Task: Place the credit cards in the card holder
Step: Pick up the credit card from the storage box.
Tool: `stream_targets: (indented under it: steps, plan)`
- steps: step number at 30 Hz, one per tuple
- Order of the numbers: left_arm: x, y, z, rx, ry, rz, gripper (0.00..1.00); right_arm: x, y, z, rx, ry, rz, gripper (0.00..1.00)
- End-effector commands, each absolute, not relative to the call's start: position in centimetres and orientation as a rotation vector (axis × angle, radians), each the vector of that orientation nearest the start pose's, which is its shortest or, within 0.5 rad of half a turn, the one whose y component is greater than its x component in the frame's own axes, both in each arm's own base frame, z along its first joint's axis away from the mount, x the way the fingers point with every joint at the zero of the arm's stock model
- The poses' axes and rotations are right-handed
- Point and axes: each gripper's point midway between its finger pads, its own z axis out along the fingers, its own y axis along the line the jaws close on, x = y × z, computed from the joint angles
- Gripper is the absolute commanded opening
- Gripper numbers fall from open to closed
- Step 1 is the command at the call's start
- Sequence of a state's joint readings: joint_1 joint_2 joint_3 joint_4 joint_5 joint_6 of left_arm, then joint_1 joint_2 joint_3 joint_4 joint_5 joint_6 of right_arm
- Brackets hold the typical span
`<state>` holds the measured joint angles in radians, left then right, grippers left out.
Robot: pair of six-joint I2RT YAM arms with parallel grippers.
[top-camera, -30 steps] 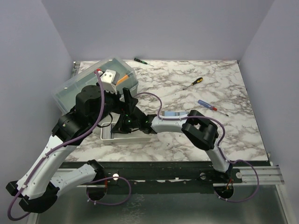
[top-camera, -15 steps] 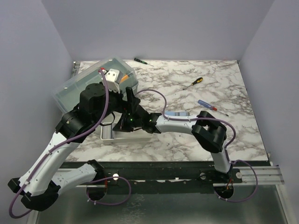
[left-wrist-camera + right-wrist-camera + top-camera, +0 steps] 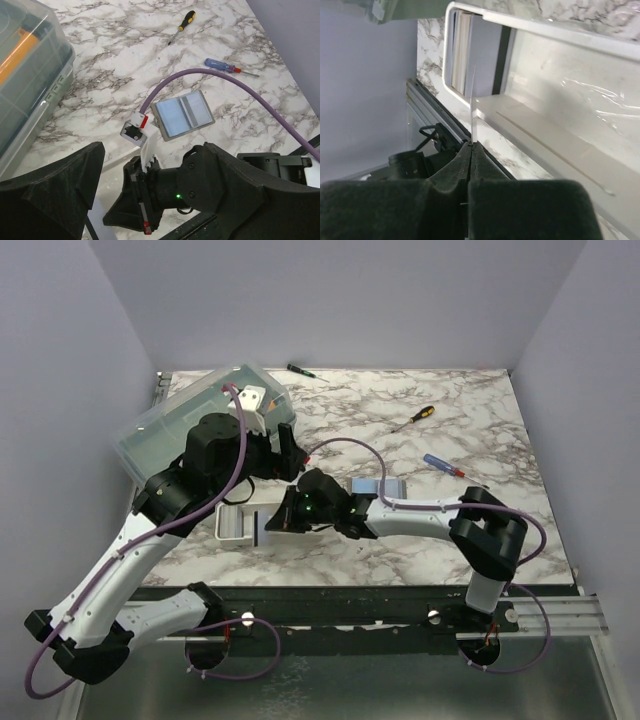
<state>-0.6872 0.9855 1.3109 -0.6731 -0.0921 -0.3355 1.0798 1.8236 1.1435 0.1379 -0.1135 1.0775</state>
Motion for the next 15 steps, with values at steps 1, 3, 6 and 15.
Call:
stream_targets:
  steps: [1, 3, 6, 15]
  plan:
    - [24.1, -20.9, 33.6, 0.284, 1.978, -0.663, 0.87, 19.8, 45.4, 13.5, -0.131, 2.327, 1.337, 0.0]
    - [24.2, -21.5, 33.2, 0.289, 1.996, -0.685, 0.87, 20.4, 43.3, 14.0, -0.127, 2.294, 1.352, 0.0]
    - [24.4, -22.4, 32.3, 0.3, 2.026, -0.715, 0.89, 21.3, 39.5, 14.3, -0.11, 2.253, 1.355, 0.0]
    - [26.6, -26.3, 28.1, 0.257, 2.158, -1.166, 0.91, 24.2, 27.6, 16.9, -0.103, 2.105, 1.399, 0.0]
